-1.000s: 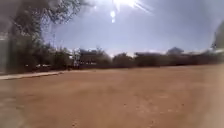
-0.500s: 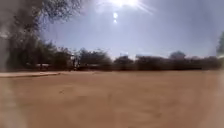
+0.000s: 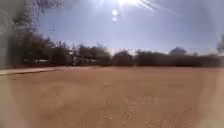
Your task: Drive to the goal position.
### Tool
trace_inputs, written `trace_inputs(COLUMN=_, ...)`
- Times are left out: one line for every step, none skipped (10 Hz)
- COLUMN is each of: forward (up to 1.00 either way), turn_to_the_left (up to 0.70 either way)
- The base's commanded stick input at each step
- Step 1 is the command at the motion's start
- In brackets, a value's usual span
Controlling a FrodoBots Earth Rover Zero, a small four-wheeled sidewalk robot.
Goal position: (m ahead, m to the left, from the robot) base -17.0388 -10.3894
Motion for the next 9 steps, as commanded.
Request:
trace_inputs(forward=1.0, turn_to_the_left=0.0)
trace_inputs(forward=1.0, turn_to_the_left=-0.11)
trace_inputs(forward=1.0, turn_to_the_left=-0.31)
trace_inputs(forward=1.0, turn_to_the_left=-0.4)
trace_inputs(forward=1.0, turn_to_the_left=-0.4)
trace_inputs(forward=1.0, turn_to_the_left=-0.4)
trace_inputs(forward=1.0, turn_to_the_left=-0.4)
trace_inputs(forward=1.0, turn_to_the_left=-0.4)
trace_inputs(forward=1.0, turn_to_the_left=-0.4)
